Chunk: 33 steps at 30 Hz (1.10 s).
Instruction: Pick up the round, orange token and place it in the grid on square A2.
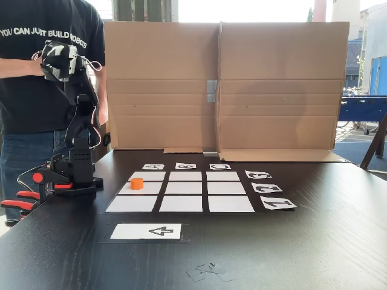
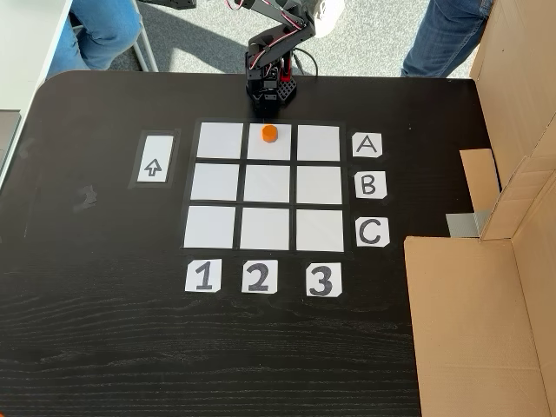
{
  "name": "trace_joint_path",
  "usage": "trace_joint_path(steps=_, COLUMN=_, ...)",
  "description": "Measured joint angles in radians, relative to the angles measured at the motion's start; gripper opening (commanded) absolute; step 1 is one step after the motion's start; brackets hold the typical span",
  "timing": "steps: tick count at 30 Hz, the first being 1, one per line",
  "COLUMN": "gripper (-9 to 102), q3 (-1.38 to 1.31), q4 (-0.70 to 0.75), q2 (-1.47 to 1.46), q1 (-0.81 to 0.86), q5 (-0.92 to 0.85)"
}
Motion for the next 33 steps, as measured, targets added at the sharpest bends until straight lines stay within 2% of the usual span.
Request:
trace_joint_path(steps=7, gripper=0, q3=0.509, q4=-0.103, q2=0.265, q1=0.101, q5=0.02)
trace_joint_path(steps=13, gripper=0, q3=0.805, q4=-0.112, q2=0.512, q1=0.155, q5=0.02)
trace_joint_path(steps=22, gripper=0, q3=1.015, q4=-0.095, q2=0.686, q1=0.215, q5=0.02)
trace_joint_path(steps=33, gripper=0, q3=1.048, q4=-0.029, q2=0.775, q1=0.244, q5=0.02)
